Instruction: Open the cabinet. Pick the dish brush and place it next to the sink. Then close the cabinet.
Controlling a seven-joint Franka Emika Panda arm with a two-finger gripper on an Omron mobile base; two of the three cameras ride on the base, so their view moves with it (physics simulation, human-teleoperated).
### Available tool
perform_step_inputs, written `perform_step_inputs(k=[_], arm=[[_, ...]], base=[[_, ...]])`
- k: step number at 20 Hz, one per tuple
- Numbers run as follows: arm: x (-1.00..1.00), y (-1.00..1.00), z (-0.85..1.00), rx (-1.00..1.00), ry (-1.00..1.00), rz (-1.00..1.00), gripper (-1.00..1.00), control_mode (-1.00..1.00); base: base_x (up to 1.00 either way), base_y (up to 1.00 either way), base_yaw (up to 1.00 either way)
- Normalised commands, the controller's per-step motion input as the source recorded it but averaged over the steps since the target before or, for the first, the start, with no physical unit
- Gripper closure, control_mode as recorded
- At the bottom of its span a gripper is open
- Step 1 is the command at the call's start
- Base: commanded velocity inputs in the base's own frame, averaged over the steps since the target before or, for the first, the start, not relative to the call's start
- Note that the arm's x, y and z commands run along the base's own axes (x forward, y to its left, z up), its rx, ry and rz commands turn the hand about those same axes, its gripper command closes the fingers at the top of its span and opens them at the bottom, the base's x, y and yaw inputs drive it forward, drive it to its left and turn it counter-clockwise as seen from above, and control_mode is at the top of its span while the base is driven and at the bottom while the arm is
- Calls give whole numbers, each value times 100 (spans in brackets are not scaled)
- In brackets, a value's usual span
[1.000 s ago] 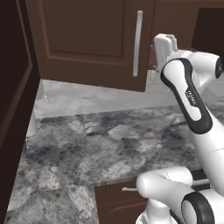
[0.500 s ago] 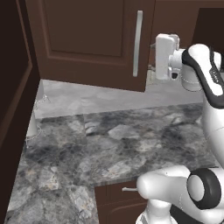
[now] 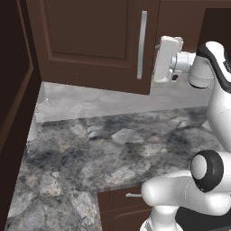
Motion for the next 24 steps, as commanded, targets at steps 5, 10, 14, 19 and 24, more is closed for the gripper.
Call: perform_step_inputs(k=[5, 10, 14, 19, 24], arm=[[0, 16, 0, 10, 5, 38, -100, -100], [0, 7, 0, 9, 10, 41, -100, -100], [0, 3, 1, 2, 2, 28, -100, -100], [-16, 18, 1, 0, -3, 15, -100, -100], [-71, 25, 15, 0, -18, 14, -100, -100]], base=[[0, 0, 0], [0, 0, 0], [0, 0, 0], [0, 0, 0], [0, 0, 0]])
